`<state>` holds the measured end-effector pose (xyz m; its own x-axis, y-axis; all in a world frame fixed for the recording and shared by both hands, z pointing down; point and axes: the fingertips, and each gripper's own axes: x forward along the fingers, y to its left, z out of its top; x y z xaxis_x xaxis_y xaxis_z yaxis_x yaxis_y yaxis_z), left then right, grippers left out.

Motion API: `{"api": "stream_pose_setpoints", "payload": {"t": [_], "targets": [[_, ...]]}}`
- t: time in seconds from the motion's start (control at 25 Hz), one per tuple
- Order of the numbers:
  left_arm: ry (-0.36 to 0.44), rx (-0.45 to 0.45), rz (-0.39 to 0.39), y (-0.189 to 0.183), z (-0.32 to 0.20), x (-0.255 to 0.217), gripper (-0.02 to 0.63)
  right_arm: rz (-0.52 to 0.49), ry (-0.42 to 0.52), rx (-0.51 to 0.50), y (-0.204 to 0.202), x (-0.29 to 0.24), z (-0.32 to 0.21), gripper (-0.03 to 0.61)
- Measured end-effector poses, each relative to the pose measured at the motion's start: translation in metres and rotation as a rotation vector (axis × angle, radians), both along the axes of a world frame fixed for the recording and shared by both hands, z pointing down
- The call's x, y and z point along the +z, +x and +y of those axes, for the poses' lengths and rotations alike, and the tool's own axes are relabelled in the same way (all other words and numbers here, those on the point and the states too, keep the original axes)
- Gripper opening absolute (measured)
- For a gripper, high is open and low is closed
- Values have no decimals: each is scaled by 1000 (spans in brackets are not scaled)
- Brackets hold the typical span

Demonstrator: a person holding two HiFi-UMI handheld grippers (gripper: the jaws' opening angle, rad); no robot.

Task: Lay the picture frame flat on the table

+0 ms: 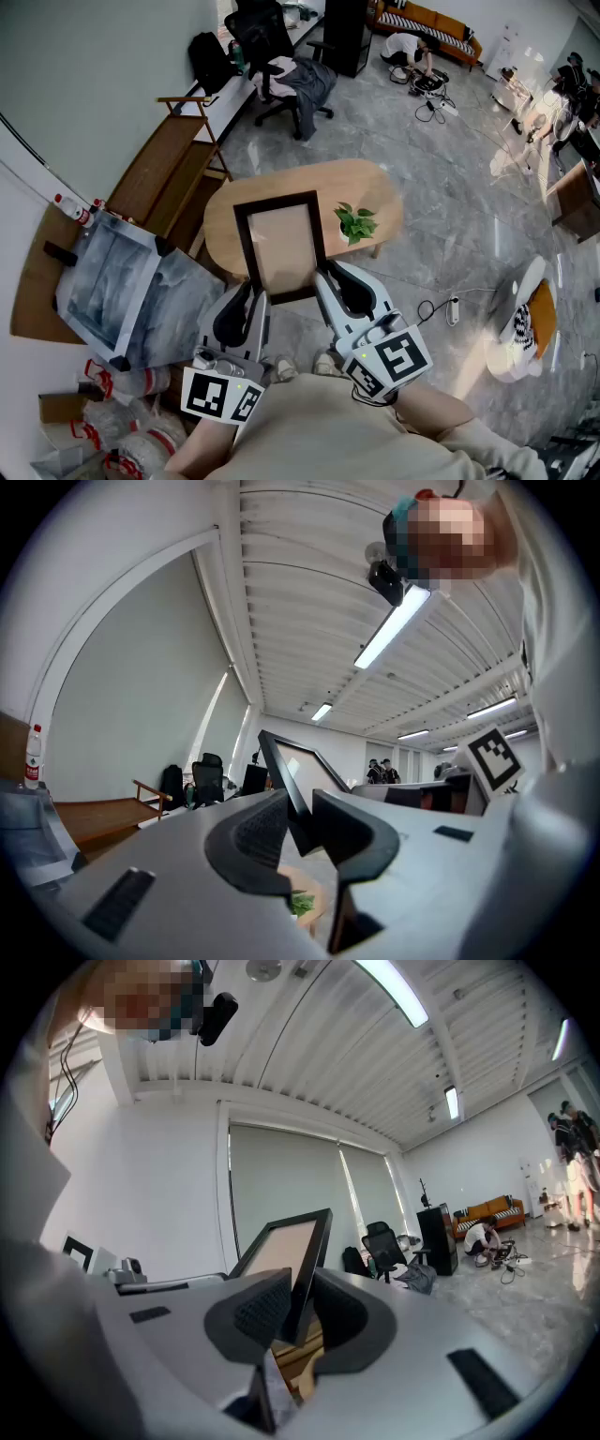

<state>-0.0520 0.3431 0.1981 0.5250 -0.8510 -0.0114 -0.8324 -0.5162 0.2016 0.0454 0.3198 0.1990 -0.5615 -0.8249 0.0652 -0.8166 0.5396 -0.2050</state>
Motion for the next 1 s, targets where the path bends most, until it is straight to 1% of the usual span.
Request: {"api": "stream_pose_setpoints", "payload": {"t": [0.4,0.6,1.0], "targets": [[-4,5,-9,8,14,2,83,-16,-20,4,9,5,14,57],[-14,0,-14,16,14,4,83,-24,-33,-2,16,8,13,57],[-14,-39,-45,58,26,12,83,-58,-30,-40,54,13,19,55]]}}
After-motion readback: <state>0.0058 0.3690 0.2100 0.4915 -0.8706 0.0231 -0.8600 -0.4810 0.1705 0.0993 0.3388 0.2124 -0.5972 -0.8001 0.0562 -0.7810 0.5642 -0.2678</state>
